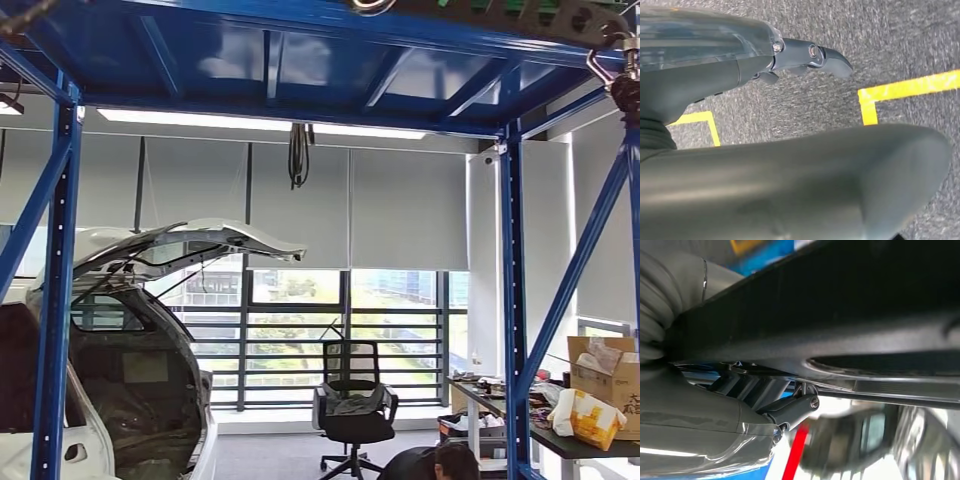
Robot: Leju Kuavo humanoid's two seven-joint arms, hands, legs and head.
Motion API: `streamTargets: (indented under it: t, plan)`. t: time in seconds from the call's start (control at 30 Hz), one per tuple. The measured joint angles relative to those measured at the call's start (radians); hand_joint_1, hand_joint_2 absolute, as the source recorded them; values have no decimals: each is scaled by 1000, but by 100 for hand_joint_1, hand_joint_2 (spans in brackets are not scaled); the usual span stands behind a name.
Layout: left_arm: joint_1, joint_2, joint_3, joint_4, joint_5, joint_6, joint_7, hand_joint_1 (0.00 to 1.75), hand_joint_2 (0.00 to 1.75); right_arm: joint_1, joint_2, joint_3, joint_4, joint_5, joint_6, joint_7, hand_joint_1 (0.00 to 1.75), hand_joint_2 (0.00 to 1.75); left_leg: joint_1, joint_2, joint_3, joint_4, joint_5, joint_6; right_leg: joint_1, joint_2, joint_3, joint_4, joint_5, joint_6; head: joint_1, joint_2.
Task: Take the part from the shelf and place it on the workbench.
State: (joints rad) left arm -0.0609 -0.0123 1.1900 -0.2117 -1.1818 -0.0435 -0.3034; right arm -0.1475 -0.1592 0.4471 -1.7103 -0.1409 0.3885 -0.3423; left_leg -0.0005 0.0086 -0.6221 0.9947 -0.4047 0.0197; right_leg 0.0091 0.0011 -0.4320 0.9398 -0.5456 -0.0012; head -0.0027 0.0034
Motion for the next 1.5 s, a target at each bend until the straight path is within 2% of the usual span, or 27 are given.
streamTargets:
  t: [0.03,0.1,0.17,0.2,0.23,0.27,0.33,0.4,0.47,0.53,0.57,0.63,0.7,0.73,0.77,0.8,0.87,0.93,0.97,1.03,1.1,1.2,1.27,1.33,1.4,1.47,1.5]
  plan:
    - [-1,2,-1,0,-3,0,-1,0,175,-23,-2,35,13,-11,11,9,175,175,1,-2,-6,5,-8,-5,-1,-3,-7,-3,11,-8,0,0]
    - [-1,4,-3,0,-7,-1,-3,0,175,-68,-4,104,37,-31,32,26,175,175,4,-6,-31,61,-75,-14,-5,-9,-31,-9,38,-22,1,0]
    - [-3,5,-3,0,-11,-2,-4,0,175,-103,-4,166,56,-43,43,36,175,175,7,-7,-65,186,-171,-22,-3,-11,-62,-7,60,-28,1,0]
    - [-4,6,-3,0,-11,-2,-5,0,175,-116,-5,193,65,-47,48,39,175,175,9,-7,-75,246,-197,-26,-3,-12,-77,-4,70,-27,1,0]
    - [-4,6,-3,0,-12,-2,-6,0,175,-128,-6,219,73,-53,53,41,175,175,11,-7,-74,283,-198,-31,-3,-14,-94,0,79,-24,1,0]
    - [-5,6,-3,0,-12,-2,-7,0,175,-140,-7,242,80,-59,60,42,175,175,15,-7,-57,286,-179,-35,-5,-14,-112,7,87,-21,1,0]
    - [-5,7,-3,0,-12,-3,-8,0,175,-162,-11,285,89,-72,74,40,175,175,23,-7,24,192,-128,-42,-9,-15,-147,29,97,-12,1,0]
    - [-8,7,-4,0,-12,-3,-9,0,175,-179,-15,315,92,-82,81,34,175,175,26,-10,111,61,-125,-41,-9,-14,-177,56,103,-2,1,0]
    - [-10,7,-4,0,-14,-3,-8,0,175,-191,-20,337,93,-87,82,23,175,175,23,-13,139,5,-144,-32,-8,-13,-197,71,115,11,1,0]
    - [-8,7,-4,0,-16,-2,-6,0,175,-198,-27,354,95,-88,83,7,175,175,22,-11,126,5,-139,-15,-10,-11,-207,76,118,26,1,0]
    - [-8,7,-4,0,-18,-2,-6,0,175,-201,-32,361,96,-85,83,0,175,175,22,-9,117,6,-130,-4,-11,-10,-214,91,100,31,1,0]
    - [-8,7,-4,0,-21,-2,-5,0,175,-206,-40,374,98,-77,86,-11,175,175,22,-5,97,5,-111,12,-14,-8,-241,178,14,40,0,0]
    - [-8,7,-4,0,-23,-1,-4,0,175,-212,-45,386,100,-73,88,-15,175,175,18,-3,73,6,-92,18,-15,-8,-271,312,-66,44,0,0]
    - [-8,7,-4,0,-24,-1,-4,0,175,-215,-47,390,101,-72,89,-16,175,175,14,-3,61,6,-84,19,-15,-8,-273,355,-76,44,0,0]
    - [-7,7,-4,0,-24,-1,-4,0,175,-218,-49,395,103,-71,91,-18,175,175,11,-4,49,6,-75,20,-14,-7,-259,362,-62,41,0,0]
    - [-7,7,-4,0,-25,-1,-4,0,175,-221,-50,399,105,-70,94,-19,175,175,7,-6,39,6,-67,19,-12,-5,-227,331,-34,35,0,0]
    - [-8,6,-4,0,-26,-1,-4,0,175,-231,-52,406,107,-65,100,-24,175,175,2,-13,23,6,-52,17,-4,20,-126,190,13,10,0,0]
    - [-12,4,-4,0,-27,1,-3,0,175,-241,-56,413,108,-59,103,-31,175,175,4,-20,13,5,-38,11,4,48,-46,62,14,-10,0,0]
    - [-13,3,-4,0,-27,1,-2,0,175,-244,-58,416,109,-56,104,-33,175,175,5,-25,9,4,-30,6,7,53,-29,31,9,-15,1,0]
    - [-12,5,-4,0,-27,4,3,0,175,-249,-63,421,111,-53,105,-37,175,175,6,-36,0,3,-21,-5,7,36,-26,8,13,-17,1,0]
    - [-8,8,-4,0,-29,6,11,0,175,-250,-66,425,113,-50,106,-41,175,175,5,-36,-23,43,-54,-14,0,16,-29,-7,24,-25,1,0]
    - [-6,12,-4,0,-31,7,19,0,175,-248,-70,430,119,-43,106,-47,175,175,11,-27,-93,224,-156,-26,-2,-14,-43,-7,34,-31,1,0]
    - [-4,14,-4,0,-31,9,28,0,175,-248,-73,435,124,-39,106,-49,175,175,15,-21,-104,281,-166,-35,-2,-34,-52,1,34,-30,1,0]
    - [-2,17,-4,0,-34,11,45,0,175,-248,-74,438,127,-35,105,-53,175,175,21,-5,-46,190,-111,-41,-4,-51,-58,14,29,-24,1,0]
    - [-1,23,-4,0,-35,15,64,0,175,-248,-75,441,128,-29,104,-59,175,175,18,31,20,72,-73,-40,0,-65,-65,28,20,-13,1,0]
    - [0,31,-3,0,-36,20,81,0,175,-248,-76,443,129,-21,103,-65,175,175,10,49,37,32,-75,-27,5,-79,-71,39,15,-5,1,0]
    - [1,37,-3,0,-36,22,87,0,175,-249,-77,444,130,-16,102,-68,175,175,9,44,34,29,-75,-19,5,-86,-72,42,14,-3,1,0]
